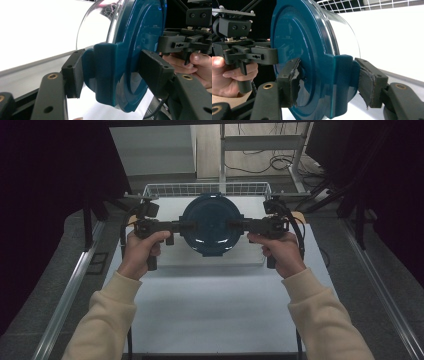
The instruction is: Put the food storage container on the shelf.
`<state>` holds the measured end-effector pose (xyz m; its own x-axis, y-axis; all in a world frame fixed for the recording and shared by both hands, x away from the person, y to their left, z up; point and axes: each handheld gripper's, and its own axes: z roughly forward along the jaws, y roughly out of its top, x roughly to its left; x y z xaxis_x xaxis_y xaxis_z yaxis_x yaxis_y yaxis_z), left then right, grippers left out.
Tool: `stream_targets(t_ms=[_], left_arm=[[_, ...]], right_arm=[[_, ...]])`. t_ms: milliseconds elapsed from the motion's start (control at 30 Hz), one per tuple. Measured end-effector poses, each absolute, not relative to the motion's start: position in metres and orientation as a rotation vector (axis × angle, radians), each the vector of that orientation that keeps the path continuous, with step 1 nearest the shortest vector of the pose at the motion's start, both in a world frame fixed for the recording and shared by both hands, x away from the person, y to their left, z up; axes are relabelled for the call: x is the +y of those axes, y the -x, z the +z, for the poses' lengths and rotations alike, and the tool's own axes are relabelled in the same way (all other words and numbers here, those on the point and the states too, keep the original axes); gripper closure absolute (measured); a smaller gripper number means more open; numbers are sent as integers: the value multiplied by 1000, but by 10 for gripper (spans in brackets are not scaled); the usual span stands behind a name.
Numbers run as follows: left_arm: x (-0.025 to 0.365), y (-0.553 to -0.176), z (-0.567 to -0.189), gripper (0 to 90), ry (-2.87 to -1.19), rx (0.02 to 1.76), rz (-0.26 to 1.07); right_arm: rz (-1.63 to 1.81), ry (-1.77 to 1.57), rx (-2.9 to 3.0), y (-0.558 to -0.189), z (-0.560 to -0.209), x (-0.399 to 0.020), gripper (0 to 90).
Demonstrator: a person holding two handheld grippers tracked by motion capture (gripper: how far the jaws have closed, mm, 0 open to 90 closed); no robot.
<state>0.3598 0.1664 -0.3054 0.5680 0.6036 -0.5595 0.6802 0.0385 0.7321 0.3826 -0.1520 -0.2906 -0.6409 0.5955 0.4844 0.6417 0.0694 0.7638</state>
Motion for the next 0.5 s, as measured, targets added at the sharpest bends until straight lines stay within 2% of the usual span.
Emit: stream_targets(t_ms=[500], left_arm=[[169,-394,-293,394,-1617,1096,-98]], right_arm=[[-1645,1297,-2301,-416,-271,-150,399]])
